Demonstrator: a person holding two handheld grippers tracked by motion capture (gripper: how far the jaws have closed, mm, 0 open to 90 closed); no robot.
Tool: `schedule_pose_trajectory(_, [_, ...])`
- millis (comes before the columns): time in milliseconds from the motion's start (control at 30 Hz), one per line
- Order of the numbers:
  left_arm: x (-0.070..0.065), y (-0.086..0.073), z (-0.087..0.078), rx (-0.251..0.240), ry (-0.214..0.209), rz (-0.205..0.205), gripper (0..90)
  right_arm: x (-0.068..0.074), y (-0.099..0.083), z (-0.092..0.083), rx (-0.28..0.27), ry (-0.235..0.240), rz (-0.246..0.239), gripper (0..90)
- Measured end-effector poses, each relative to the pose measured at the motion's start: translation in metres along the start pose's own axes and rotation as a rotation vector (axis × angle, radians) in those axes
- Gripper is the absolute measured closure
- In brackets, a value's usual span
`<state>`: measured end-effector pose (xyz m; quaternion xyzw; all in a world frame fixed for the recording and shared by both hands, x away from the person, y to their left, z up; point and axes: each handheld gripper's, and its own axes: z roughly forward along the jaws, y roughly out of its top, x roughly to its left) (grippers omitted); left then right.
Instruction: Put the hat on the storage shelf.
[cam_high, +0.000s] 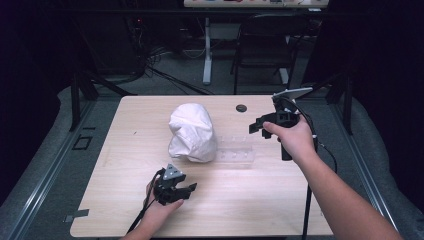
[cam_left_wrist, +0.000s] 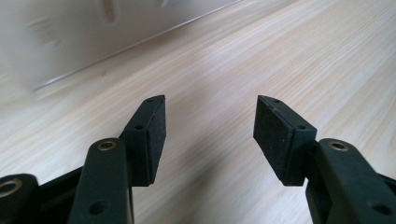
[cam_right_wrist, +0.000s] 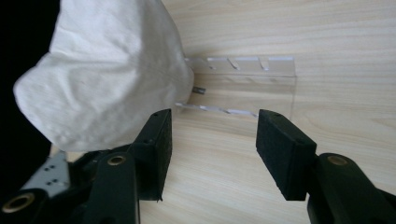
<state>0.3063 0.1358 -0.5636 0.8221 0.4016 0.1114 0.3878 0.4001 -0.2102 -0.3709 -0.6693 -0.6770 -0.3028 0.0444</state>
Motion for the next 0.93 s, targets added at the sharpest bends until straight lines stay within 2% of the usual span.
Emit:
schedule_pose_trajectory(133, [0.01, -0.01, -0.011, -0.005, 0.006, -0.012, 44.3, -0.007, -0.016, 0.007, -0.023, -0.042, -0.043, 45.7])
schedule_pose_trajectory(167, [0.012, -0.012, -0.014, -0.008, 0.012, -0.004, 44.3, -0.008, -0.019, 0.009, -0.017, -0.048, -0.056, 45.6])
schedule_pose_trajectory(233, [0.018, -0.014, -0.018, -0.019, 0.018, -0.014, 44.4, -0.01, -0.026, 0.013, -0.019, -0.049, -0.066, 45.6])
schedule_pose_trajectory(367, [0.032, -0.012, -0.024, -0.06, 0.047, -0.051, 44.4, -0.018, -0.044, 0.025, -0.028, -0.09, -0.109, 45.1])
schedule_pose_trajectory(433, [0.035, -0.013, -0.024, -0.068, 0.053, -0.062, 44.4, -0.025, -0.052, 0.034, -0.007, -0.089, -0.113, 45.1])
schedule_pose_trajectory(467, [0.037, -0.014, -0.024, -0.063, 0.057, -0.055, 44.4, -0.028, -0.055, 0.039, 0.002, -0.085, -0.112, 45.1])
schedule_pose_trajectory(533, [0.04, -0.016, -0.022, -0.061, 0.056, -0.065, 44.8, -0.036, -0.066, 0.051, 0.018, -0.083, -0.109, 45.3])
schedule_pose_trajectory(667, [0.041, -0.017, -0.019, -0.059, 0.061, -0.067, 44.8, -0.047, -0.087, 0.067, 0.012, -0.125, -0.159, 45.3])
schedule_pose_trajectory(767, [0.039, -0.017, -0.018, -0.066, 0.06, -0.069, 44.6, -0.055, -0.102, 0.079, 0.014, -0.135, -0.182, 45.3])
schedule_pose_trajectory(833, [0.037, -0.017, -0.018, -0.077, 0.063, -0.065, 44.3, -0.059, -0.109, 0.082, -0.008, -0.146, -0.195, 45.2])
schedule_pose_trajectory(933, [0.035, -0.016, -0.019, -0.093, 0.051, -0.05, 43.7, -0.065, -0.123, 0.083, -0.083, -0.166, -0.23, 43.6])
